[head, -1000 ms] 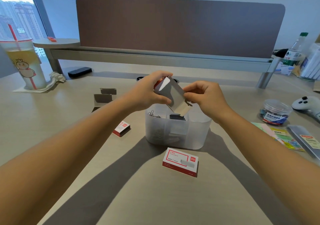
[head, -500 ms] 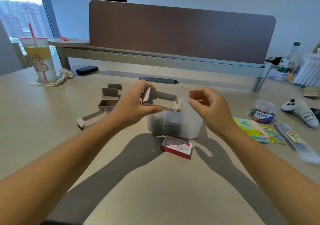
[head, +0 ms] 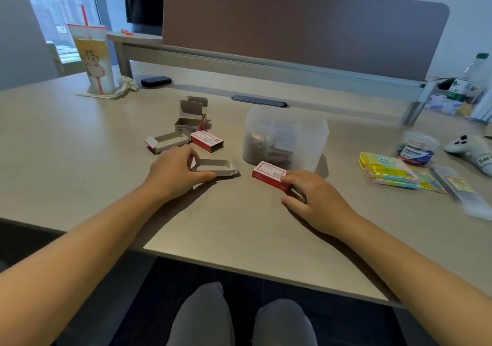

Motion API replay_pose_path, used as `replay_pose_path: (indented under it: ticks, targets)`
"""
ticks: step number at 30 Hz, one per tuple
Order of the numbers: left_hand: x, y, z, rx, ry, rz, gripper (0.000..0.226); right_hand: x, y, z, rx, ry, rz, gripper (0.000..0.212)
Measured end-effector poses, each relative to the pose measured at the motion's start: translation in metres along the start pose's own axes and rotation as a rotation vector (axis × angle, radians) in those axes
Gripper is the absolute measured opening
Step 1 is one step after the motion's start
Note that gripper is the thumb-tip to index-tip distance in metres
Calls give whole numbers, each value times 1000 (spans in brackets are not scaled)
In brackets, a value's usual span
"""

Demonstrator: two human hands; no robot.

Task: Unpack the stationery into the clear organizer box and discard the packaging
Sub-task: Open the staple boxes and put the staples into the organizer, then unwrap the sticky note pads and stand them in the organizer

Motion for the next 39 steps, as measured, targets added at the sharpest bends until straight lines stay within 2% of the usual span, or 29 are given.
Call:
replay_pose_path:
  ticks: [5,9,13,18,23,27,31,36,39]
  targets:
    - [-17,-10,39,-68,-243,-104,48,31,-24,33,-43,42,157,59]
    - [-18,-19,52,-84,-307,-87,46,52,-53,49,-24,26,218,64]
    - [-7,-35,56,-52,-245,5,62,65,-80,57,-26,-2,206,65]
    - [0,-56,62,-47,-273,53,69,77,-106,59,-28,-1,183,66]
    - [-1,-63,63,-46,-240,41,76,79,-117,57,27,-37,159,68]
    - [-15,-50,53,-34,-253,-24,80,66,-104,59,-6,-49,108,59]
    - [-15,-26,13,117,-186,-19,69,54,-63,42,-23,-17,182,49]
    - [34,14,-68,361,-140,272,55,11,-2,-10,80,-35,110,40]
    - [66,33,-115,489,-157,369,56,-12,24,-51,174,-11,25,36]
Point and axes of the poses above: each hand's wrist, its own y-axis away from the middle knuckle, its own x-axis out of the palm, z = x × y, the point moved 10 cm from there along -y, towards the middle knuckle, and after that the axes turned 4 degrees about -y, right-handed, at the moved point
